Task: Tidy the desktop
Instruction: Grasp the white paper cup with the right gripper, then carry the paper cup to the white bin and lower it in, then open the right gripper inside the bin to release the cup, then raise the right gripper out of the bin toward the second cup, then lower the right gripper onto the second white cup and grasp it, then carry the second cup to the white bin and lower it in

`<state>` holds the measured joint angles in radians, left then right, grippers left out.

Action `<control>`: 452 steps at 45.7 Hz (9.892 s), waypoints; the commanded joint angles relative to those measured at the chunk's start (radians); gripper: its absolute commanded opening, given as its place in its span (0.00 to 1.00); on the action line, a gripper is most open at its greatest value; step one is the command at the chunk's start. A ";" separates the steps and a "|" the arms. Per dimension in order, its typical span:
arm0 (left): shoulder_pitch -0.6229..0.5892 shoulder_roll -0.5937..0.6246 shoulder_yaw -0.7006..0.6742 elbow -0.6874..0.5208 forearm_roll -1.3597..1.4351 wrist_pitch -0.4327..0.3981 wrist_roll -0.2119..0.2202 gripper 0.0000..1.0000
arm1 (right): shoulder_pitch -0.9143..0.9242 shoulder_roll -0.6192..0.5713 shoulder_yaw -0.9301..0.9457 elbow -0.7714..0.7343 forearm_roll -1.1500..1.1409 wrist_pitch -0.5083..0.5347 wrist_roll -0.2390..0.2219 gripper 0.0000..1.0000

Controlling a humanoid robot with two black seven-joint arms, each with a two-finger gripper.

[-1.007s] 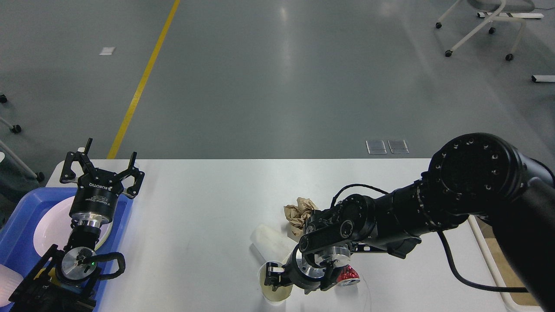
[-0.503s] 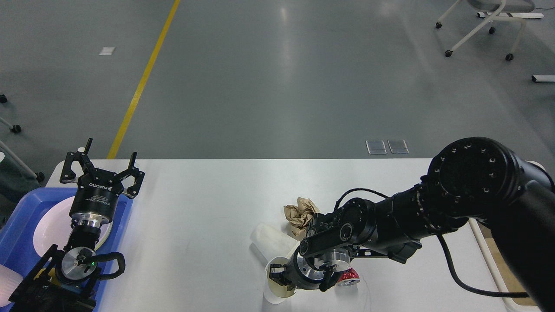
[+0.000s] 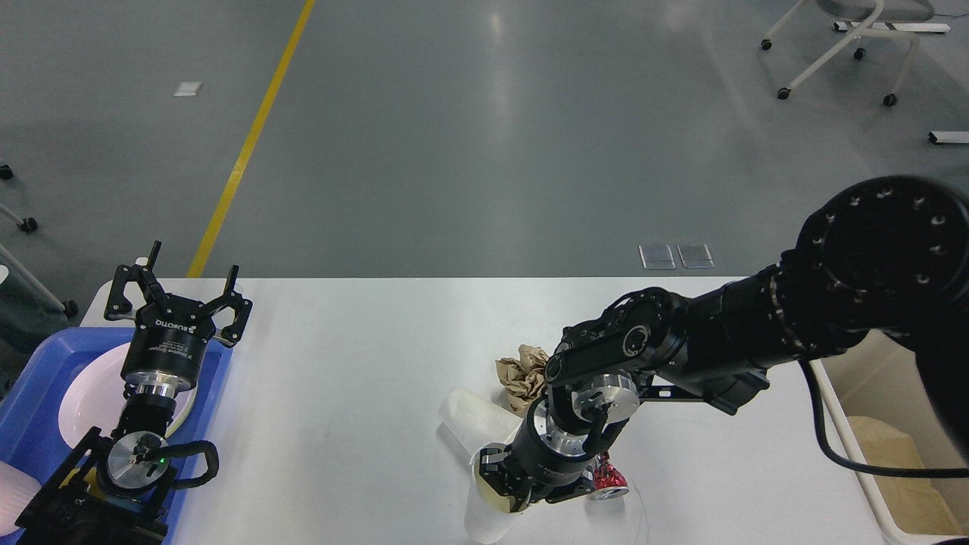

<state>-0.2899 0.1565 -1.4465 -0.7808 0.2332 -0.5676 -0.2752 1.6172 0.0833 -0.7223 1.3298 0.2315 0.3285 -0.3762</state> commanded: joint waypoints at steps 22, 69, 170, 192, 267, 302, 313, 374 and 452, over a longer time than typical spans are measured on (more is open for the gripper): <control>0.000 0.000 0.000 0.000 0.000 0.000 -0.001 0.96 | 0.687 -0.269 -0.419 0.356 0.062 0.090 0.029 0.00; 0.000 0.000 0.000 0.000 0.000 0.000 0.001 0.96 | 0.235 -0.643 -0.780 -0.095 0.042 0.098 0.232 0.00; 0.000 0.000 0.000 0.000 0.000 0.000 -0.001 0.96 | -0.739 -0.523 -0.149 -0.922 -0.190 -0.333 0.181 1.00; 0.000 0.000 0.000 0.000 0.000 0.000 -0.001 0.96 | 0.053 -0.539 -0.351 -0.351 -0.442 0.200 0.172 1.00; 0.000 0.000 0.000 0.000 0.000 0.000 -0.001 0.96 | 0.945 -0.255 -0.479 0.388 -0.003 0.276 0.066 1.00; 0.000 0.000 0.000 0.000 0.000 0.000 0.001 0.96 | 0.244 -0.106 0.253 0.062 -0.945 0.219 0.148 0.90; 0.000 0.000 0.000 0.000 0.000 0.000 -0.001 0.96 | -0.032 0.073 0.244 -0.205 -1.064 0.081 0.148 0.90; 0.000 0.000 0.000 0.000 0.000 0.000 0.001 0.96 | -0.458 0.116 0.170 -0.436 -1.328 -0.138 0.148 0.89; 0.000 0.000 0.000 0.000 0.000 0.000 -0.001 0.96 | 0.733 -0.226 -0.334 0.330 -0.127 0.101 0.128 0.00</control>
<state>-0.2899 0.1566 -1.4466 -0.7808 0.2331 -0.5676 -0.2754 2.2787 -0.1258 -0.9774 1.5918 0.0485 0.4319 -0.2466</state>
